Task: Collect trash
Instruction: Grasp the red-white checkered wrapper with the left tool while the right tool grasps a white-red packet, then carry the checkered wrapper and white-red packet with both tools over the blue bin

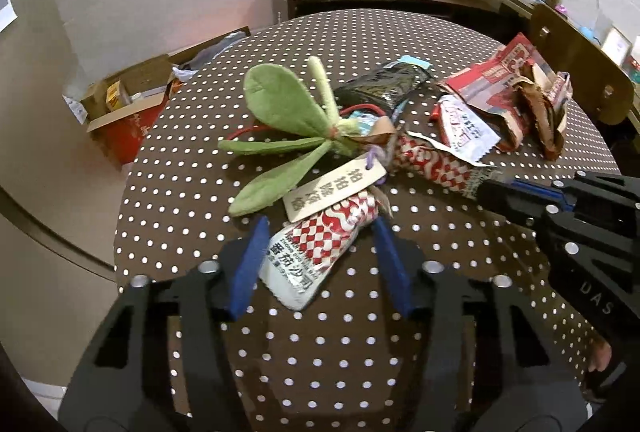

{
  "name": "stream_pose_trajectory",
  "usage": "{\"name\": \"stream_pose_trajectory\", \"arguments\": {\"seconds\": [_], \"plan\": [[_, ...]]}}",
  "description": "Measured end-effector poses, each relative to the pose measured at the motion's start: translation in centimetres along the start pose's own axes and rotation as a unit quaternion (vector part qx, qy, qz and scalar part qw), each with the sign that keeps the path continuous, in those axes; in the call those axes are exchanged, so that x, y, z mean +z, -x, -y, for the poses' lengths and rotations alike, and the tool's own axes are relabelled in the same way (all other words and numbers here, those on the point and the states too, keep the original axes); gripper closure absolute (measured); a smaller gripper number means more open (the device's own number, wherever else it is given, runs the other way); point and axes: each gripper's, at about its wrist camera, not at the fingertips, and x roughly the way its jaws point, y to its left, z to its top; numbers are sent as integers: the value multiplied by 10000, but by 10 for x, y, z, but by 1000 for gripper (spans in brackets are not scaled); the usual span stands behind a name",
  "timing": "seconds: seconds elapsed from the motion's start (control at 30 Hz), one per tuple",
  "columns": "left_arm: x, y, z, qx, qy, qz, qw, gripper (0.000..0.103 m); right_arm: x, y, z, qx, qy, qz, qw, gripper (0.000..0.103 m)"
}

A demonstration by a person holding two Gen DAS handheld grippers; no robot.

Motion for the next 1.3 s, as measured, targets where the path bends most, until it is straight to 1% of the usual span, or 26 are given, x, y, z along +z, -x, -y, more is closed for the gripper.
{"name": "stream_pose_trajectory", "arguments": {"seconds": [0.07,0.13,0.17,0.23,0.33,0.43,0.63,0.73,0.8,0.87,0.93,1.1,1.2,1.3], "plan": [[0,1,2,-2,-19,-14,10000,69,0,3,-4,18,-18,36,10000,99],[-2,3,4,-86,3,-8,10000,81,-1,6,-6,40,-56,73,9999,99],[-3,5,5,-58,22,24,10000,86,-1,7,-7,43,-68,85,9999,99],[-6,9,5,-73,124,74,9999,91,-2,11,-9,51,-88,122,9999,100],[-10,18,-1,-288,424,178,9985,95,-4,23,-13,28,-103,231,9997,100],[-14,34,-6,-449,629,321,9965,95,-4,37,-15,-2,-148,335,9993,100],[-19,69,-6,-629,770,666,9928,96,-4,63,-25,48,-160,569,9982,100],[-23,85,-10,-688,874,818,9904,96,-3,75,-37,149,-115,684,9975,100],[-28,95,-17,-841,975,871,9878,96,-2,82,-49,160,-80,814,9965,100],[-33,102,-24,-918,1070,912,9858,96,0,88,-57,145,-85,942,9954,100],[-38,103,-30,-995,1122,820,9853,96,2,90,-64,191,-67,948,9953,100],[-53,95,-31,-886,1109,520,9885,96,-1,85,-79,154,26,856,9962,100],[-64,94,-36,-850,1177,427,9885,96,-5,85,-79,19,-12,849,9964,100],[-72,99,-44,-798,1293,452,9873,96,-9,91,-74,-182,-58,945,9953,100]]}}
